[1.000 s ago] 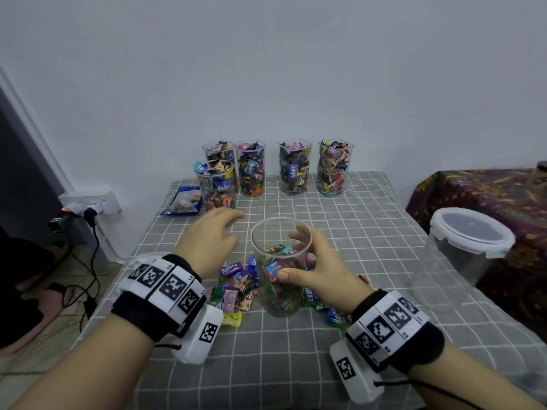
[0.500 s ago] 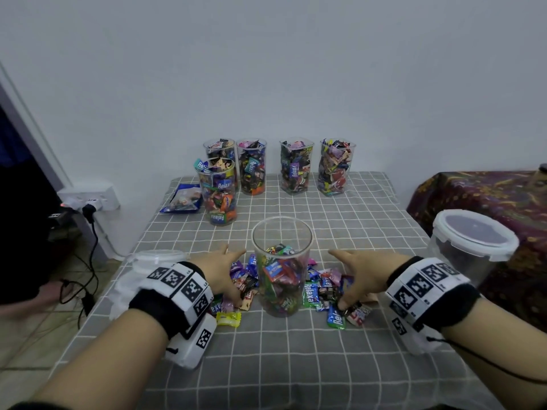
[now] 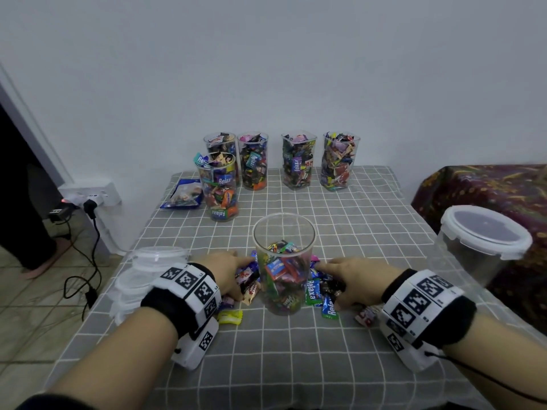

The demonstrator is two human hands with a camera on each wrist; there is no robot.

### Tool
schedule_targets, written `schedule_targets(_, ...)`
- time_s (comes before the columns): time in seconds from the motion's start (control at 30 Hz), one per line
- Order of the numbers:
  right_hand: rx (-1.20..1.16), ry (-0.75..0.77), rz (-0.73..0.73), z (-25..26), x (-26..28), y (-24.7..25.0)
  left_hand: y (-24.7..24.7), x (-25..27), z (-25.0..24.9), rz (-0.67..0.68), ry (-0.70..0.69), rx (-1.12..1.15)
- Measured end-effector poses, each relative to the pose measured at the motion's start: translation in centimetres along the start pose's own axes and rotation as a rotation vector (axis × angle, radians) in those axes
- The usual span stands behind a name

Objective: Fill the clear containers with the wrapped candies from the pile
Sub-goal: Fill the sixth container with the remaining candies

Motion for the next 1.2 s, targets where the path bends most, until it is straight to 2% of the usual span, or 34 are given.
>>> schedule_targets(0.27, 0.02, -0.017, -0.088, 0.8, 0.1, 0.1, 1.2, 0.6, -1.8, -0.094, 0.086, -0.072)
schedule_targets(0.47, 0.104, 0.006, -0.127, 1.2, 0.2, -0.1, 0.9, 0.7, -1.8, -0.178, 0.119, 0.023)
schedule_targets(0.77, 0.062, 0.0, -0.15, 1.0, 0.1, 0.1, 0.7, 0.4, -1.7, -0.246, 0.129, 0.093)
schedule_targets(1.2, -0.222, -0.003, -0.336, -0.8, 1.2, 1.6, 0.4, 0.2, -1.5, -0.377, 0.124, 0.171)
Point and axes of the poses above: each hand's wrist, its own x-axis away from the middle knuckle, its own y-axis out of the back of the hand, z = x × y, the point moved 1 cm from there along -x, towards the middle knuckle, and after that the axes turned 10 degrees about -x, right-handed, at the moved point
